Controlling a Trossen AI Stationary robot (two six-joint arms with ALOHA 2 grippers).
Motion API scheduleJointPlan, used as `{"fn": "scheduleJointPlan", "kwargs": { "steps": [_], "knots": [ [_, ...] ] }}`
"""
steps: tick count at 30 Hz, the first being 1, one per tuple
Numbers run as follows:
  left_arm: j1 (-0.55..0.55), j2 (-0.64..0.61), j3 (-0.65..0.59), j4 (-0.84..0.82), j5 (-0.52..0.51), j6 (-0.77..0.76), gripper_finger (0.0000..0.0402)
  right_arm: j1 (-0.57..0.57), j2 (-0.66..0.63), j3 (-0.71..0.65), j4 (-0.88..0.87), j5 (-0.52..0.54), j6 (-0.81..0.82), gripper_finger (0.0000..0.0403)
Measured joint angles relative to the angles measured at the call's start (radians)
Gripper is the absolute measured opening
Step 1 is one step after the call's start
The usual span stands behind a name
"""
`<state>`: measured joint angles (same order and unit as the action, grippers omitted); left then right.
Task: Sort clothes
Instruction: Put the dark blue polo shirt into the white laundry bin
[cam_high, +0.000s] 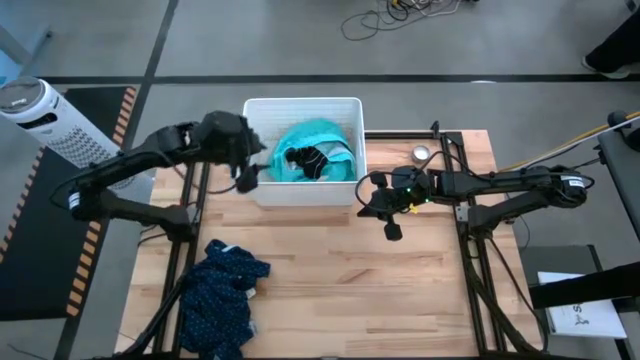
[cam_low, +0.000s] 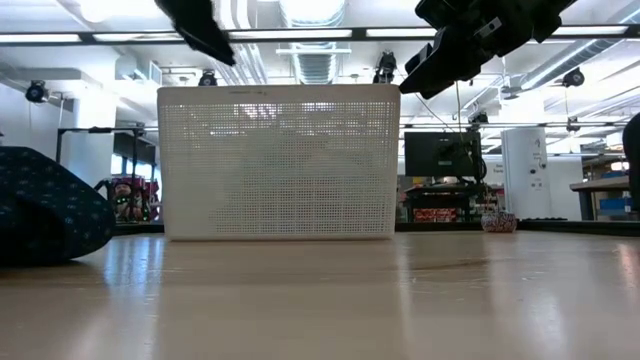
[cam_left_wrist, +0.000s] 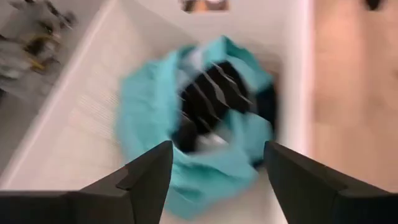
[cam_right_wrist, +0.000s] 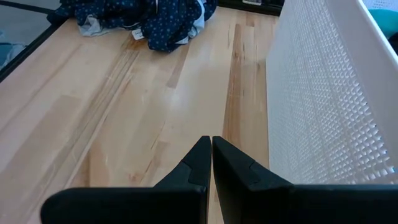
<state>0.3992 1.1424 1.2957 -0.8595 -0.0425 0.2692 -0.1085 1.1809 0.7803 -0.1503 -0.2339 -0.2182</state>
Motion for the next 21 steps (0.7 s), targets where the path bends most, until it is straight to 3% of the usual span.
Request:
{"fn": "scheduleJointPlan", "kwargs": {
  "steps": [6, 12, 16, 21],
  "knots": [
    [-0.182, -0.033, -0.001, -0.168, -0.005, -0.146, 0.0217, 0.000, 0.000, 0.000, 0.000, 0.000, 0.000, 0.0000],
    [-0.436, 0.001, -0.028, -0.282, -0.108, -0.347, 0.0217, 0.000, 0.000, 0.000, -0.001, 0.000, 0.006, 0.0000],
    [-0.589, 0.028, -0.107, -0.296, -0.113, -0.518, 0.0223, 0.000, 0.000, 0.000, -0.001, 0.000, 0.006, 0.0000],
    [-0.748, 0.068, -0.234, -0.281, -0.048, -0.742, 0.0226, 0.000, 0.000, 0.000, -0.002, -0.001, 0.002, 0.0000]
  ]
}}
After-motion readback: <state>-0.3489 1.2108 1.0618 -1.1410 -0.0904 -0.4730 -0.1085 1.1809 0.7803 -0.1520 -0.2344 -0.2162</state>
